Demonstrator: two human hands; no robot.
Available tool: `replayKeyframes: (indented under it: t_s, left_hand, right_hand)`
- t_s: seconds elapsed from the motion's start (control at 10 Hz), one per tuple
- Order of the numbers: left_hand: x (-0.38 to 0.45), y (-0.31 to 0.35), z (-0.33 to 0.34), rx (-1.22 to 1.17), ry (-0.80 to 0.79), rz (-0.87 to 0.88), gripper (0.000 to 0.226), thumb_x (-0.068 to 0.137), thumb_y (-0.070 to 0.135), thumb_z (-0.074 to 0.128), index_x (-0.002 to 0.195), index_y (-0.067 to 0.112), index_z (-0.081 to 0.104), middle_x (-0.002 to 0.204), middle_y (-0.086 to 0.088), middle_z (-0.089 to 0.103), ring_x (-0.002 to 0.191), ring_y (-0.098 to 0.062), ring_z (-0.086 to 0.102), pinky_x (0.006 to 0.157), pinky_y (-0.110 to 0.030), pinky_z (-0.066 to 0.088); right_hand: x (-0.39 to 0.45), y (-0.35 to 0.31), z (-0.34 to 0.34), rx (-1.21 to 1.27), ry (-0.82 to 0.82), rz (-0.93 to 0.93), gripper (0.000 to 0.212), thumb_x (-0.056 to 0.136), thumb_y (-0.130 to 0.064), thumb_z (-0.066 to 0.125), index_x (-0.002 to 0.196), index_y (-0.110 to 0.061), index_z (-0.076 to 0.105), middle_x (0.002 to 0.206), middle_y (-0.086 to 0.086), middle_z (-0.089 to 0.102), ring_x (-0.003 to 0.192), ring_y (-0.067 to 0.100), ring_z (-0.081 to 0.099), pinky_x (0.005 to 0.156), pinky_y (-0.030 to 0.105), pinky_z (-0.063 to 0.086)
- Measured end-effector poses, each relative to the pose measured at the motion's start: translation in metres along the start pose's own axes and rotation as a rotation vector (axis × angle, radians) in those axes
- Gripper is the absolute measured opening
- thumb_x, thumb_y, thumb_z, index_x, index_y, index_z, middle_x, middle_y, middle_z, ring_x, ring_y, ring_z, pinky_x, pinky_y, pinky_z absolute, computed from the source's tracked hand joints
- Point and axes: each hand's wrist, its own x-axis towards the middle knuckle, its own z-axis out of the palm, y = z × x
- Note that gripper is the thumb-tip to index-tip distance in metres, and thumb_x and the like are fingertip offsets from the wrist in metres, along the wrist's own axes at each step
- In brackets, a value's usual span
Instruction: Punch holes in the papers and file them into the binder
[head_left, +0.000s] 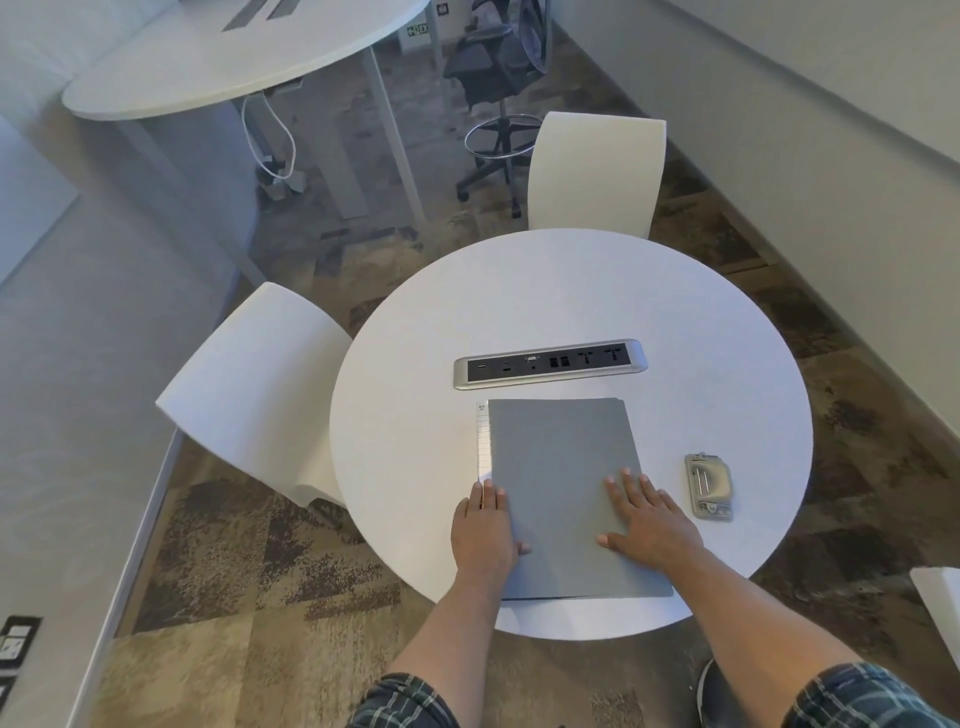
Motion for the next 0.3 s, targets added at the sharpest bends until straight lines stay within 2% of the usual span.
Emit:
replayKeyframes:
  t_s: [0.1,0.2,0.3]
  left_hand:
    - [0.002,0.002,-0.001,0.03,0.006,-0.006,0.098,0.09,0.064,0.057,0.161,0.01,0.015,0.17,-0.01,0.009,0.157,-0.023,0.0,0.126,-0.038,0.006]
    - [0.002,0.003,-0.016,0.054,0.079,0.02,0.086,0.09,0.067,0.05,0.153,0.01,0.038,0.164,-0.008,0.031,0.157,-0.022,0.0,0.126,-0.043,-0.005]
    - [0.004,-0.007,-0.039,0.019,0.254,0.063,0.062,0.095,0.059,0.046,0.138,0.016,0.058,0.156,-0.001,0.046,0.157,-0.019,0.004,0.123,-0.047,-0.01]
  right_hand:
    - [-0.003,-0.001,-0.002,-0.015,0.033,-0.007,0.093,0.098,-0.068,0.041,0.164,-0.027,-0.01,0.172,0.003,-0.014,0.159,0.022,-0.008,0.128,0.039,0.001]
    - [-0.008,-0.005,-0.013,-0.006,0.129,0.001,0.091,0.094,-0.074,0.039,0.165,-0.028,0.006,0.173,0.0,0.002,0.16,0.018,-0.003,0.128,0.037,0.001]
    - [-0.009,-0.011,-0.039,-0.057,0.24,-0.037,0.097,0.085,-0.087,0.025,0.163,-0.029,0.022,0.173,0.0,0.011,0.16,0.017,0.003,0.128,0.038,0.001]
